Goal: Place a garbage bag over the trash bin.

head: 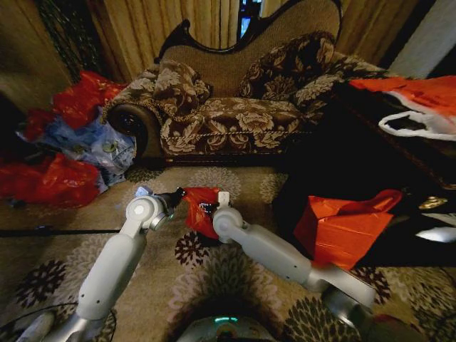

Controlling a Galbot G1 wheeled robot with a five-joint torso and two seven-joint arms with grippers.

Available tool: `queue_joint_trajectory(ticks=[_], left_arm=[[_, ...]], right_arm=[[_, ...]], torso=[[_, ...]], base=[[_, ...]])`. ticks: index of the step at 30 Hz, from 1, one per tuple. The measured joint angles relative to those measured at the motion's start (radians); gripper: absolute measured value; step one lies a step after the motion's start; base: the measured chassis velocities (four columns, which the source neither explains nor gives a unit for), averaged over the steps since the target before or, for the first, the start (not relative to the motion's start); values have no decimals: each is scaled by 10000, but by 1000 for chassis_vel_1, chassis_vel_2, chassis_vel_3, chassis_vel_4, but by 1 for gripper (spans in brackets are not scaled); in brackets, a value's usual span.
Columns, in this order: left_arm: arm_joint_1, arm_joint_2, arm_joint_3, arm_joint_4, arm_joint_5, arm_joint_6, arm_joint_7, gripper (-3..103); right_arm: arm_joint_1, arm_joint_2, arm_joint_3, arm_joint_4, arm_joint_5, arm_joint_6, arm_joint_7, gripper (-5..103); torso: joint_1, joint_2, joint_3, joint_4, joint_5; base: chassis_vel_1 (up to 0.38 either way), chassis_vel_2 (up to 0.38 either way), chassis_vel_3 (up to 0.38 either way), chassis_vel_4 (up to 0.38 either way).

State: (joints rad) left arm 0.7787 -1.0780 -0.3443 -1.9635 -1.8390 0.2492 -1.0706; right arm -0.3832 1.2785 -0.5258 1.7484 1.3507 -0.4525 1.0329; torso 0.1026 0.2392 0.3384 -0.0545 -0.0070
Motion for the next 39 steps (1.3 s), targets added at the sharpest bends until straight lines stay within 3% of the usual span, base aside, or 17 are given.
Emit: queue_joint_trajectory(ticks=[5,9,19,21,27,33,38,39], left_arm=[[-78,61,111,-5,7,-31,-25,0],[-75,152,162,-42,6,-43,-44,0],[-55,-86,308,72,145,-44,-37,0],[-73,-128,349,72,159,-54,-58,0],[-107,-33,362,70,176,-62,-71,0],[-38,-1,313,-144,165,-84,-85,0],[90,-39,298,-299,166,-88,-87,0],[138,-46,295,-356,167,-89,-87,0]], right_arm=[[-475,-249,716,242,56,145,-422,100],[-882,-143,1141,-80,-586,185,-996,100],[-1404,-464,1056,534,-1009,-12,-1697,100],[-1450,-270,1020,317,-1504,-49,-1946,100],[-1382,159,902,71,-1778,-85,-2026,100],[-1096,843,505,-1394,-3035,-92,-2828,100],[-908,1171,510,-2059,-3467,-64,-2948,102],[-853,1180,509,-2144,-3550,-38,-2929,99]], torso=[[0,0,0,-1,0],[0,0,0,0,1],[0,0,0,-1,0],[0,0,0,0,0],[0,0,0,1,-1],[1,0,1,1,-3],[1,0,1,1,-3],[1,0,1,1,-3]], base=[[0,0,0,0],[0,0,0,0],[0,0,0,0],[0,0,0,0],[0,0,0,0],[0,0,0,0],[0,0,0,0],[0,0,0,0]])
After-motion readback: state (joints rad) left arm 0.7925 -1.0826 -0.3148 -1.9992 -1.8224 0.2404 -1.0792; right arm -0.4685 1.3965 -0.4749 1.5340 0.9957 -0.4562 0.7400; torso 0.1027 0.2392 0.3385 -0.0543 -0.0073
